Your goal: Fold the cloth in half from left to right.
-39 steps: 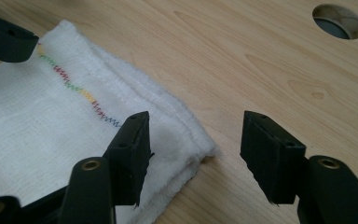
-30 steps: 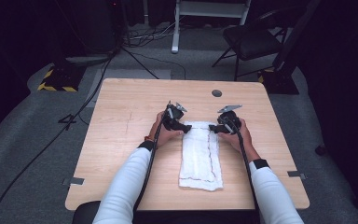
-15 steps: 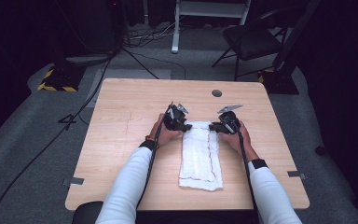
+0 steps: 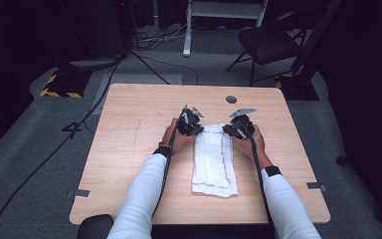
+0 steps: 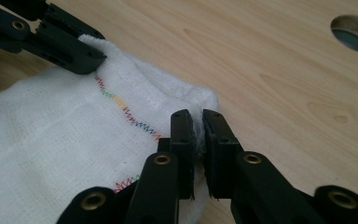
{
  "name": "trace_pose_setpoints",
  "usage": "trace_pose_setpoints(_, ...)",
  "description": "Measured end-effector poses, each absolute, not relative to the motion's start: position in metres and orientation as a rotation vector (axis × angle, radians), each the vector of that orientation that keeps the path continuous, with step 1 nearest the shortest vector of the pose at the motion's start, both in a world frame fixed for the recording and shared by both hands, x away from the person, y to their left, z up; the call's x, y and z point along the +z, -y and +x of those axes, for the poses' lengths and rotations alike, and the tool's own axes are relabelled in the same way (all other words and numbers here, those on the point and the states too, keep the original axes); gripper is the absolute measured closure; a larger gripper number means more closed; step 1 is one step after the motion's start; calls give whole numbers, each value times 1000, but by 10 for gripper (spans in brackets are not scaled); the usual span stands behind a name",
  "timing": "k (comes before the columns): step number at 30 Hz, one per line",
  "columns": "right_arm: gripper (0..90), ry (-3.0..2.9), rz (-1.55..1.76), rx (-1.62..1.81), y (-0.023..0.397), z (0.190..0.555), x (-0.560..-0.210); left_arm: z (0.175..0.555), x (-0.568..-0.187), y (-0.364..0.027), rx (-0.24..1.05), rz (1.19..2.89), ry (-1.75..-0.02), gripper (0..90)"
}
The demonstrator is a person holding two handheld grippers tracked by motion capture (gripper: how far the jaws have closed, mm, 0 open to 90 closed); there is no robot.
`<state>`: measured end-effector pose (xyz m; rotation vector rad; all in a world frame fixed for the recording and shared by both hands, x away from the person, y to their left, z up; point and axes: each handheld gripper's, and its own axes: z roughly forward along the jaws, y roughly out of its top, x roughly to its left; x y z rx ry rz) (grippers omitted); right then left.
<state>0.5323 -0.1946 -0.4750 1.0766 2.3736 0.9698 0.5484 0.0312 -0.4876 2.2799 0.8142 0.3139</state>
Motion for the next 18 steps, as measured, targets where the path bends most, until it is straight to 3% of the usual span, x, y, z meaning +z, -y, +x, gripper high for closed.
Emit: trace_pose_setpoints(18, 845, -2211, 956, 975, 175, 533, -428, 555, -439, -44, 498, 2167, -827, 839)
